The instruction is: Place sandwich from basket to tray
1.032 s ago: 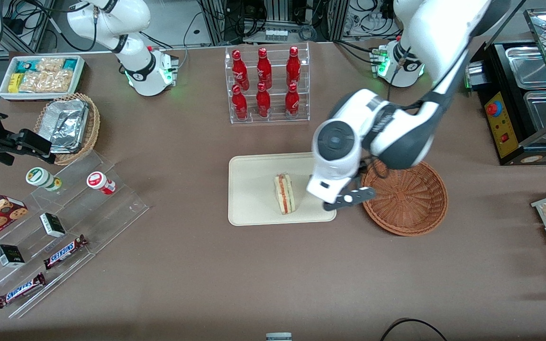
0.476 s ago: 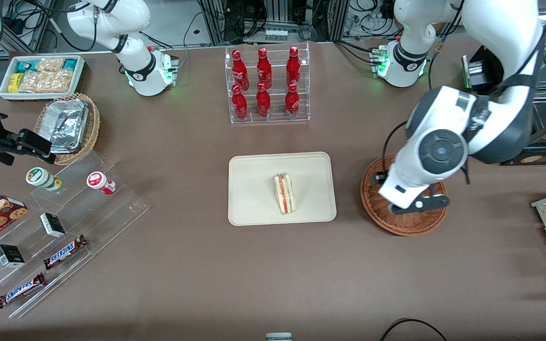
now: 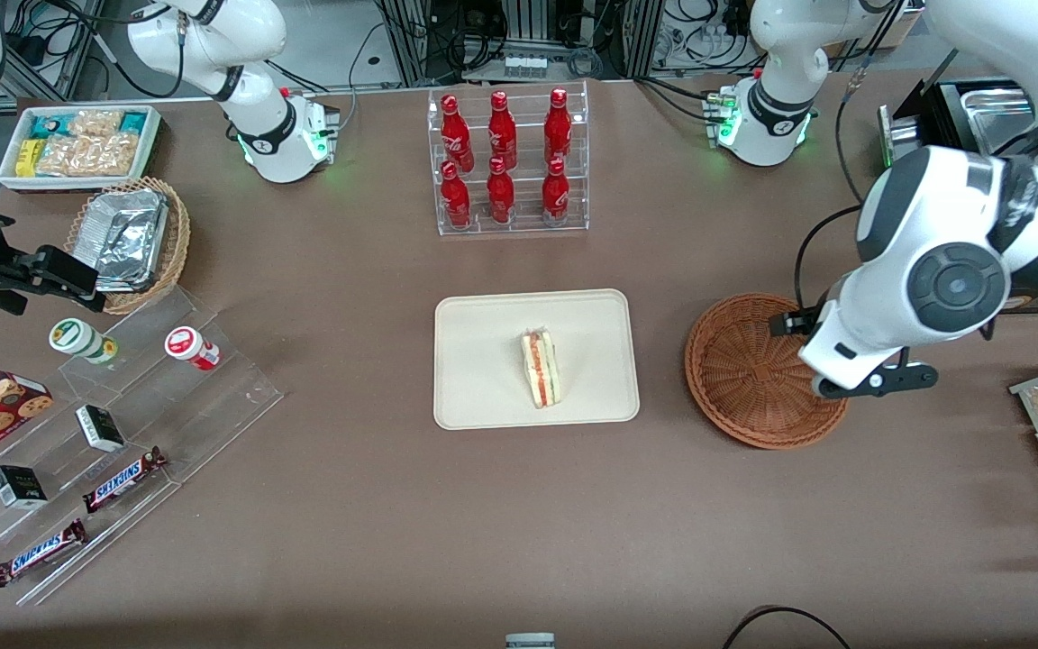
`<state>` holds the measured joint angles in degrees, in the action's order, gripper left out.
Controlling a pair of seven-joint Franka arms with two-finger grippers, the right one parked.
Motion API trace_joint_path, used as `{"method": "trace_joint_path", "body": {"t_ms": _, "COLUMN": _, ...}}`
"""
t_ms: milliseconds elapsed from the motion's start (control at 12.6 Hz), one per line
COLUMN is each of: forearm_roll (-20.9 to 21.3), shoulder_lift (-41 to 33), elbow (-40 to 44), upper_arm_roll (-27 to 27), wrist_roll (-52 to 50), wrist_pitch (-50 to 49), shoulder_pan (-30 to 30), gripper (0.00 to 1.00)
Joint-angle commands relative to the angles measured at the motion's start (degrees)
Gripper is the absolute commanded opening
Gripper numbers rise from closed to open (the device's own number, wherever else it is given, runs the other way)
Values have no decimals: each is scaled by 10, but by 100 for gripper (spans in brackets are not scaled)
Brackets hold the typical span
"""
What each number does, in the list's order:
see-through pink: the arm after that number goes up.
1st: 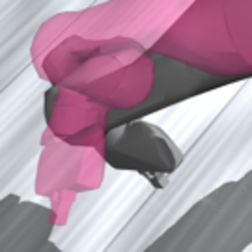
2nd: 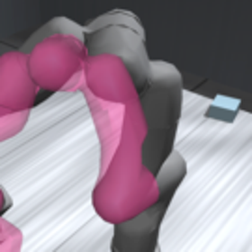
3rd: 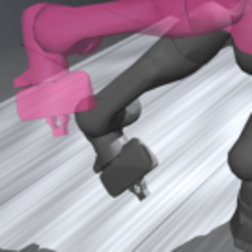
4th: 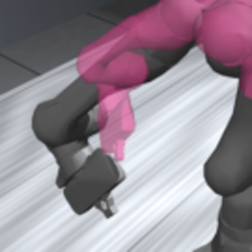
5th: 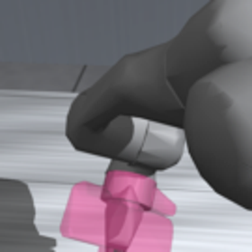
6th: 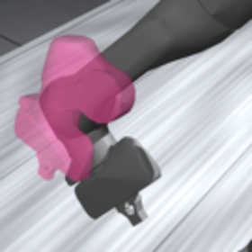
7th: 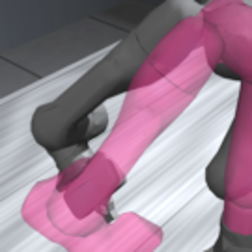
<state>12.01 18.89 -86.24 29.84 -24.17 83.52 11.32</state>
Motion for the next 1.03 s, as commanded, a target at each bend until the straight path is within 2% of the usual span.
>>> {"method": "trace_joint_path", "body": {"t_ms": 0, "forearm_roll": -50, "shoulder_lift": -75, "elbow": -44, "upper_arm_roll": -72, "wrist_roll": 84, "wrist_pitch": -19, "shoulder_pan": -13, "gripper": 100}}
{"method": "trace_joint_path", "body": {"t_ms": 317, "forearm_roll": -89, "shoulder_lift": -144, "elbow": -52, "upper_arm_roll": -197, "wrist_roll": 180, "wrist_pitch": -91, "shoulder_pan": -68, "gripper": 100}}
{"method": "trace_joint_path", "body": {"t_ms": 556, "forearm_roll": -90, "shoulder_lift": -170, "elbow": -46, "upper_arm_roll": -246, "wrist_roll": 182, "wrist_pitch": -114, "shoulder_pan": -100, "gripper": 100}}
{"method": "trace_joint_path", "body": {"t_ms": 952, "forearm_roll": -91, "shoulder_lift": -174, "elbow": -3, "upper_arm_roll": -296, "wrist_roll": 181, "wrist_pitch": -168, "shoulder_pan": -104, "gripper": 100}}
